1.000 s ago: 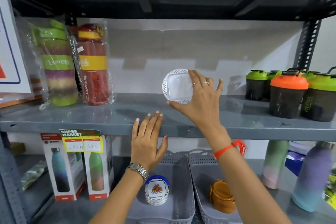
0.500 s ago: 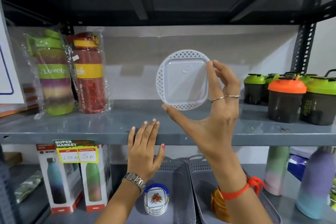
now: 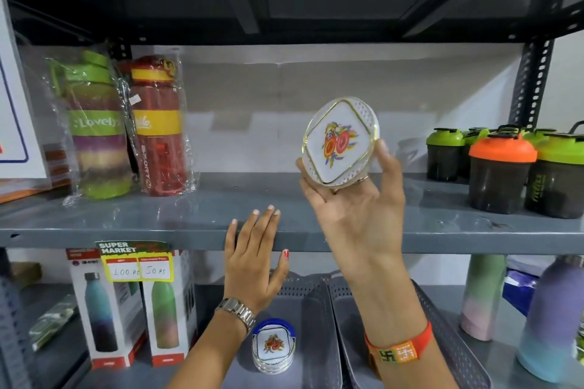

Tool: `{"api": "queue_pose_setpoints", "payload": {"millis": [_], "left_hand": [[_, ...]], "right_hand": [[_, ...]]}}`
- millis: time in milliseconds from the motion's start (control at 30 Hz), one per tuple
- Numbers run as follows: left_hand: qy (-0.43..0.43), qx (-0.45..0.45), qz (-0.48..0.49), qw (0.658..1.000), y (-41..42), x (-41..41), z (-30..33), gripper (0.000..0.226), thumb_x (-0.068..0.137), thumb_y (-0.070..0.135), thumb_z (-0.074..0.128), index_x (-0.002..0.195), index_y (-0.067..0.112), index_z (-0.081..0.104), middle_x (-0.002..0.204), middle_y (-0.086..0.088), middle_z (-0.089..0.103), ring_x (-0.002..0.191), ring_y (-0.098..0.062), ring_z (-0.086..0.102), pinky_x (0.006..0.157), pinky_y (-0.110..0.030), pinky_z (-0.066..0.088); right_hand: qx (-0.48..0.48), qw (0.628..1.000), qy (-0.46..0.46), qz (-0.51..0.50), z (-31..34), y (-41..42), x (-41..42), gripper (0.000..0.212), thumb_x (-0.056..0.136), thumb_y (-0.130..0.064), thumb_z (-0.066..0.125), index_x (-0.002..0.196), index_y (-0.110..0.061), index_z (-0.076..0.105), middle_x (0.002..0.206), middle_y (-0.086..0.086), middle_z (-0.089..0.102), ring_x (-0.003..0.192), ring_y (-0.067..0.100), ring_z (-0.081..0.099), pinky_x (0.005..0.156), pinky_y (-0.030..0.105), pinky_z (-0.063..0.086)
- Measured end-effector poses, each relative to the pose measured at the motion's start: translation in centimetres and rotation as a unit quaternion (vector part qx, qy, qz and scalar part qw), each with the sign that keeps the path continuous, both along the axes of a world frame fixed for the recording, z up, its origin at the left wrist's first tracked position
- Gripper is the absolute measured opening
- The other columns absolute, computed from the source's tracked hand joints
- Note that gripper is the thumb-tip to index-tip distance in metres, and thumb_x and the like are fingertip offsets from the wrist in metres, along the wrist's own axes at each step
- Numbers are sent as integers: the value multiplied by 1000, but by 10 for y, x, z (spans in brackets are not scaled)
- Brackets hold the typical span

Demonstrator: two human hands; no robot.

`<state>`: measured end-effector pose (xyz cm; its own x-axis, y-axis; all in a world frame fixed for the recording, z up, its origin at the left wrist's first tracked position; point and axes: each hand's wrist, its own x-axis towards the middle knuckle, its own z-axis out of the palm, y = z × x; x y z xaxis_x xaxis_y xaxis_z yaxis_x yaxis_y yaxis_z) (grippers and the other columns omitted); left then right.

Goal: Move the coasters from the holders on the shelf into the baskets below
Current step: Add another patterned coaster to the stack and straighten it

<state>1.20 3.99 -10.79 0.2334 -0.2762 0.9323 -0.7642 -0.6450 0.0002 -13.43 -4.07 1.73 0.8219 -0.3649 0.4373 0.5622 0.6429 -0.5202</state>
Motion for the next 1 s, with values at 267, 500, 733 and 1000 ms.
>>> {"api": "queue_pose_setpoints", "payload": {"millis": [267, 500, 733, 1000], "left_hand": [[-19, -4, 2, 1000, -1, 2, -1, 57, 83, 37, 38, 135, 13, 35, 139, 1, 37, 128, -20, 36, 115, -36, 7], [-40, 10, 4, 999, 1, 4, -2, 52, 94, 44, 21, 129, 10, 38, 136, -2, 37, 138, -14, 23, 115, -37, 6], [-108, 128, 24, 986, 16, 11, -26, 69, 91, 45, 24, 148, 15, 0, 155, 2, -11, 143, -16, -6, 117, -39, -7], [-21, 143, 33, 989, 35, 30, -98, 70, 83, 17, 35, 148, 14, 6, 156, -3, -1, 143, -15, -8, 118, -35, -3]], "right_hand": [[93, 962, -26, 255, -1, -6, -4, 67, 82, -53, 56, 119, 2, 64, 127, 29, 59, 113, 48, 59, 106, 55, 38], [56, 979, 40, 194, -31, -9, -15, 60, 83, -54, 53, 116, -6, 69, 125, 24, 63, 107, 44, 64, 93, 56, 48], [56, 962, 232, 130, -119, -9, -21, 57, 86, -47, 50, 126, -8, 62, 123, 14, 67, 105, 32, 69, 71, 41, 63], [72, 891, 449, 9, -204, -16, 16, 22, 100, -9, 43, 94, 7, 57, 71, 11, 67, 55, 14, 69, 36, 24, 54]]}}
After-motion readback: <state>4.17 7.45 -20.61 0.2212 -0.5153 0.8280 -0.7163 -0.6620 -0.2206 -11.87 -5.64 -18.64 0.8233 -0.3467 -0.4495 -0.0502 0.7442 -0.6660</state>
